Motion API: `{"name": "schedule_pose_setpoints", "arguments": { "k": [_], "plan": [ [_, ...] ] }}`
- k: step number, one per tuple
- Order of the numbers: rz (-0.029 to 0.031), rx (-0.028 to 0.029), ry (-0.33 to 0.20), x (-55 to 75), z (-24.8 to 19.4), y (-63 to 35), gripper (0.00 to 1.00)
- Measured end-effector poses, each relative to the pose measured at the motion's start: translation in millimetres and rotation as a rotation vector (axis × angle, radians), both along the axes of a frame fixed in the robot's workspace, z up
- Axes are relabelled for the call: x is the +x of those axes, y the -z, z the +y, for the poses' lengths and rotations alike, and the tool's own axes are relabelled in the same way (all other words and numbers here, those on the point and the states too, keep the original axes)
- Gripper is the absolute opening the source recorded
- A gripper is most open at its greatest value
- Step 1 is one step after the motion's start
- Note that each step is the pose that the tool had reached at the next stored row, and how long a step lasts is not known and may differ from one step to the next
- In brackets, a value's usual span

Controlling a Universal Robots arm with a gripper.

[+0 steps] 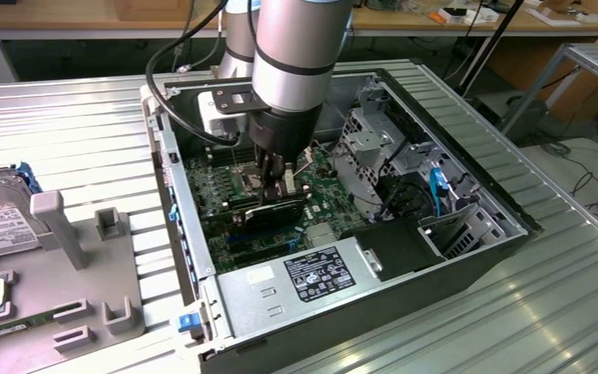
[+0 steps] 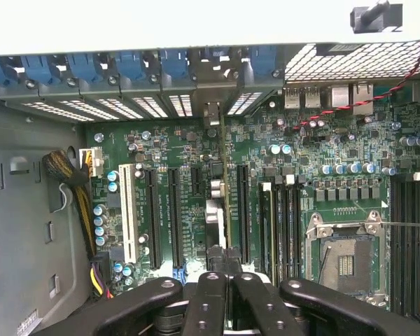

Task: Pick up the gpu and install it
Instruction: 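Press down on the gpu until it lock into place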

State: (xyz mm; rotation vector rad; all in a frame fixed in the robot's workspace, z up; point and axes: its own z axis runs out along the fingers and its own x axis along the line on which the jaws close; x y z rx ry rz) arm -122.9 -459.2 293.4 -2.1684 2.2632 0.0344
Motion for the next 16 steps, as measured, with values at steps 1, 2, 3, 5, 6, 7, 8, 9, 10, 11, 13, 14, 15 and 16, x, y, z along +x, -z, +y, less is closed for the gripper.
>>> {"name": "schedule_pose_setpoints", "arguments": {
  "k": [1,2,3,5,6,7,8,9,10,11,13,14,15,16],
  "plan": [
    [0.0000,0.0000,0.000,0.0,0.0,0.0,0.11],
    [0.0000,0.0000,0.000,0.0,0.0,0.0,0.11],
    [0.0000,0.0000,0.000,0.0,0.0,0.0,0.11],
    [0.0000,0.0000,0.000,0.0,0.0,0.0,0.11],
    [-0.0003,0.0001,0.001,-2.8,0.0,1.6,0.11],
    [-0.0003,0.0000,0.005,-4.2,0.0,3.5,0.11],
    [-0.0003,0.0001,0.010,-5.0,0.0,4.8,0.11],
    [-0.0002,0.0005,0.021,-6.1,-0.1,5.7,0.11],
    [-0.0003,0.0007,0.028,-7.5,0.0,6.4,0.11],
    [-0.0004,0.0009,0.031,-10.4,0.1,7.6,0.11],
    [-0.0004,0.0010,0.033,-15.2,0.4,11.2,0.11],
    [-0.0004,0.0009,0.034,-15.6,0.3,12.5,0.11],
    [-0.0002,0.0015,0.033,-15.6,0.3,12.9,0.11],
    [-0.0002,0.0066,0.033,-15.6,0.3,13.0,0.11]
  ]
}}
